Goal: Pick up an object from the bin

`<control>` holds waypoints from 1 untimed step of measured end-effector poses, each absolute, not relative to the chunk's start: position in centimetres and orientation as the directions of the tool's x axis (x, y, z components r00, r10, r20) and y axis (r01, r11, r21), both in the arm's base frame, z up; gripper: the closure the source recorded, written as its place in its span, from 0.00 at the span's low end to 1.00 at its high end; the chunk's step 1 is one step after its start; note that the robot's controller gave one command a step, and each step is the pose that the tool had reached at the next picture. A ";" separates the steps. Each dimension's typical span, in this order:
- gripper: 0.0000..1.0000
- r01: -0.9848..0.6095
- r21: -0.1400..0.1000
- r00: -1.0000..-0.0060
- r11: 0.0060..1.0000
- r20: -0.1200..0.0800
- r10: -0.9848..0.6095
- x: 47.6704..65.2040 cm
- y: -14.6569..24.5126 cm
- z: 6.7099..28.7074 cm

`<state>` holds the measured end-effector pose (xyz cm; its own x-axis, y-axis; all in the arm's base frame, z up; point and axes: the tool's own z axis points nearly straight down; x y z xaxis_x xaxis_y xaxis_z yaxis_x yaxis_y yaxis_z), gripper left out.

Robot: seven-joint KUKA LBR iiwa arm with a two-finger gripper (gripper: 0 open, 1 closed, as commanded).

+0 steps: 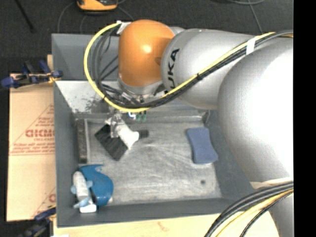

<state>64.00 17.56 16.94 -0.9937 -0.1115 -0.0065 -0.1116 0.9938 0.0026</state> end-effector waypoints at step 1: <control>1.00 -0.110 0.000 -0.994 0.994 -0.002 -0.110 64.3 17.2 18.1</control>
Offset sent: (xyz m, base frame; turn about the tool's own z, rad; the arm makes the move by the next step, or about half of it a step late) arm -0.0087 -0.0096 0.0343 -0.0086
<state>64.26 17.22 18.13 -0.9940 -0.1096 -0.0016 -0.1096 0.9940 -0.0003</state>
